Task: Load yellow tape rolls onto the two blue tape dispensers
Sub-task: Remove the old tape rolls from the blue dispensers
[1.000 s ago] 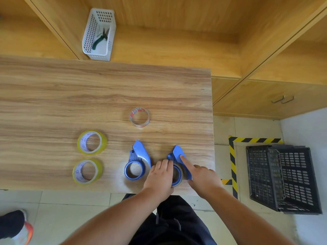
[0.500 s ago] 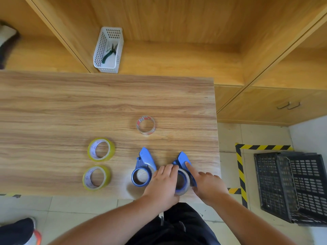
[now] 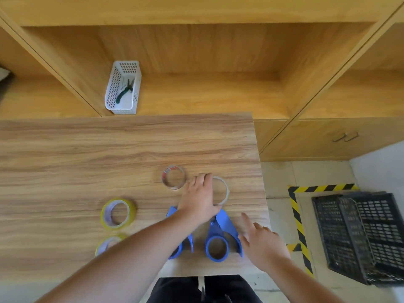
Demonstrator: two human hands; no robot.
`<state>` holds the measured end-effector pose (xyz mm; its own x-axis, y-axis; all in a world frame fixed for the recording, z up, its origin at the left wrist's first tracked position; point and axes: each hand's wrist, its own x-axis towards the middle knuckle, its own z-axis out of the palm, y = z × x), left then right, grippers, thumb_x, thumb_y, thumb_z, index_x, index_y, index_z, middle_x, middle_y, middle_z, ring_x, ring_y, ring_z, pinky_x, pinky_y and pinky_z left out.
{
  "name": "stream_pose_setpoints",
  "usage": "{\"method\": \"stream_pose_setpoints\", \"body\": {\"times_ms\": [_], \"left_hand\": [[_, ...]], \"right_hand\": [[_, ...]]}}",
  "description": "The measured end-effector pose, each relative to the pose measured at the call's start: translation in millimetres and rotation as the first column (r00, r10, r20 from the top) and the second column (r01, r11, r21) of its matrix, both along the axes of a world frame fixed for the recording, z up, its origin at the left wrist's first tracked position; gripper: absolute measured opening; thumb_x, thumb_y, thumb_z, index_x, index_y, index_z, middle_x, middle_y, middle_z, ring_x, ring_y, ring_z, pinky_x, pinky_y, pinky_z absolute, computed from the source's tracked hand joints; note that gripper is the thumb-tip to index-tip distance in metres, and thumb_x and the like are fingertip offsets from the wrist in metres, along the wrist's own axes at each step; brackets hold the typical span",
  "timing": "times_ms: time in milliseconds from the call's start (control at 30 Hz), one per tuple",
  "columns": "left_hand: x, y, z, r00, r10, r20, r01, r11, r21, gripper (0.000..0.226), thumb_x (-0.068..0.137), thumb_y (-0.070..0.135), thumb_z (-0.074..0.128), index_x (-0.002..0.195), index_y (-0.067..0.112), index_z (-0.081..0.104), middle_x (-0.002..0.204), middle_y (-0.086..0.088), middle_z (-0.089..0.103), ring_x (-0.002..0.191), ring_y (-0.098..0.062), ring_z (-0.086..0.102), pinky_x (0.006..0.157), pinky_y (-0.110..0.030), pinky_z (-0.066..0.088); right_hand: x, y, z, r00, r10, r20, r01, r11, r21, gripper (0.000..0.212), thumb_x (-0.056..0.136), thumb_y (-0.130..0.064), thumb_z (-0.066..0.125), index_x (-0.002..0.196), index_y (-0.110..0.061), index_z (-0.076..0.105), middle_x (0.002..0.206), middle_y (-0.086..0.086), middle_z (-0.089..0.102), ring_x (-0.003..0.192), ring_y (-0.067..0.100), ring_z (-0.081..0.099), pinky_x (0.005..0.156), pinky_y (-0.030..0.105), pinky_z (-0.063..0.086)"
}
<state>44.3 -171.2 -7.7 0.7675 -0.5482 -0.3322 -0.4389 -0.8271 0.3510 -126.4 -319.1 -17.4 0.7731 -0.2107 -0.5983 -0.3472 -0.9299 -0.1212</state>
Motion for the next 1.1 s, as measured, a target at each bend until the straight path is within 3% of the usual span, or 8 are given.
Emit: {"method": "stream_pose_setpoints", "body": {"times_ms": [200,433,767,933,1100], "left_hand": [[38,-30,-24,0.998,-0.006,-0.055,0.009,0.998,0.064,0.097,0.076,0.047,0.08,0.153,0.018,0.03,0.148,-0.003,0.041,0.137,-0.027,0.042,0.111,-0.04,0.037],[61,-50,-52,0.991,0.026,-0.131,-0.015,0.996,0.085,0.096,0.076,0.043,0.081,0.153,0.017,0.03,0.152,-0.003,0.039,0.14,-0.028,0.039,0.113,-0.043,0.038],[66,-45,-66,0.992,-0.009,-0.122,0.02,0.996,0.083,0.099,0.078,0.046,0.08,0.155,0.016,0.027,0.155,-0.002,0.035,0.141,-0.026,0.036,0.115,-0.04,0.036],[61,-28,-53,0.996,-0.063,-0.067,0.066,0.997,0.037,0.1,0.081,0.05,0.075,0.158,0.018,0.019,0.161,0.0,0.022,0.143,-0.026,0.031,0.118,-0.041,0.033],[45,13,-30,0.977,-0.185,0.106,0.186,0.983,-0.001,0.087,0.085,0.053,0.069,0.155,0.026,0.025,0.164,0.0,0.021,0.144,-0.027,0.029,0.114,-0.046,0.034]], "right_hand": [[-4,-2,-6,0.987,-0.15,0.063,0.145,0.987,0.073,0.06,0.099,-0.053,0.029,0.152,-0.032,0.013,0.11,-0.006,0.063,0.093,0.019,0.062,0.072,0.037,0.054],[-15,-7,-5,0.972,-0.207,0.112,0.199,0.977,0.083,0.043,0.098,-0.048,0.034,0.138,-0.031,0.035,0.107,-0.005,0.066,0.094,0.014,0.063,0.075,0.031,0.053],[-10,-8,1,0.963,-0.217,0.161,0.213,0.976,0.041,0.039,0.099,-0.046,0.037,0.134,-0.032,0.042,0.105,-0.008,0.066,0.095,0.011,0.061,0.074,0.027,0.054],[7,5,7,0.954,-0.206,0.217,0.197,0.978,0.061,0.039,0.098,-0.044,0.039,0.133,-0.029,0.045,0.102,-0.009,0.065,0.094,0.013,0.059,0.075,0.028,0.054],[28,31,10,0.949,-0.101,0.298,0.086,0.994,0.061,0.046,0.095,-0.046,0.038,0.137,-0.028,0.043,0.108,-0.01,0.064,0.098,0.017,0.058,0.079,0.03,0.053]]}}
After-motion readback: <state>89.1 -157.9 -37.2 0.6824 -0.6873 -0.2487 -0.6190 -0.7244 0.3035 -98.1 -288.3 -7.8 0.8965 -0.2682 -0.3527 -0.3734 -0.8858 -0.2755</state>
